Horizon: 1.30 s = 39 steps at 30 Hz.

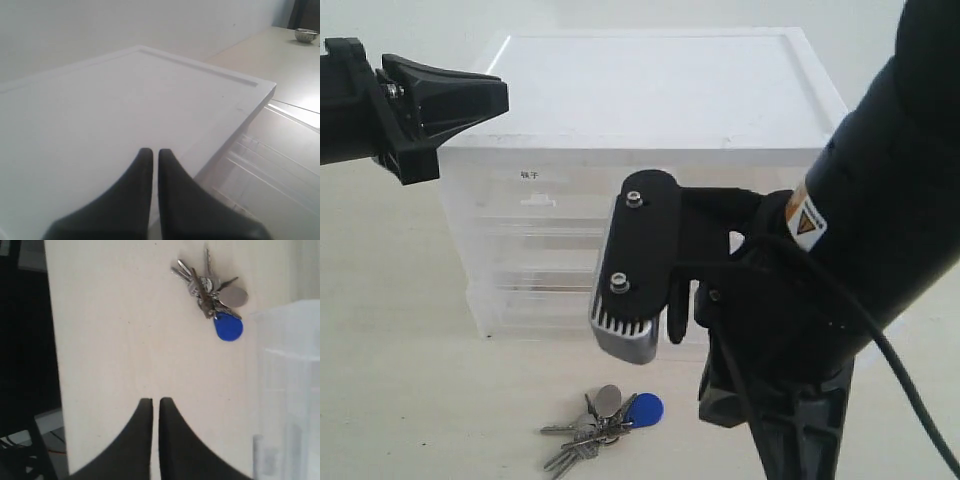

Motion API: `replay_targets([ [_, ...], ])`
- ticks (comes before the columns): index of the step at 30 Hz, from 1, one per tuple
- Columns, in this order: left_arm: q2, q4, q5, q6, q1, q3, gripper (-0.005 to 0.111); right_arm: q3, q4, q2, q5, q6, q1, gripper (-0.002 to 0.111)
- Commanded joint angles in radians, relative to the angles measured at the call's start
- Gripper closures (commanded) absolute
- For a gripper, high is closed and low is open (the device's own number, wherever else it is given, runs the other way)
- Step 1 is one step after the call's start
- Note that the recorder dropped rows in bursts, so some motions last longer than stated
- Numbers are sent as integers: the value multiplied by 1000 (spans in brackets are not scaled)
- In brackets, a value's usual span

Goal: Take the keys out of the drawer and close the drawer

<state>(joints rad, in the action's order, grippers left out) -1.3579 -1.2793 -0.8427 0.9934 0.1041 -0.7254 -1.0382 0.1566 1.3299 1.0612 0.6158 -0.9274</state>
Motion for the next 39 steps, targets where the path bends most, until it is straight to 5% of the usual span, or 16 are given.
replay_targets([
  [1, -3, 12, -25, -5, -2, -1, 102, 24, -238, -2, -86, -143, -2, 108],
  [6, -3, 12, -30, -3, -2, -2, 102, 28, -499, -2, -145, -374, -2, 108],
  [24, -3, 17, -29, -3, -2, -2, 102, 26, -678, -6, -184, -436, -23, 108],
  [33, -3, 17, -29, -3, -2, -2, 102, 26, -998, -6, -172, -718, -80, 108],
  [39, -3, 17, -29, -3, -2, -2, 102, 26, -1046, -6, -152, -788, -82, 108],
])
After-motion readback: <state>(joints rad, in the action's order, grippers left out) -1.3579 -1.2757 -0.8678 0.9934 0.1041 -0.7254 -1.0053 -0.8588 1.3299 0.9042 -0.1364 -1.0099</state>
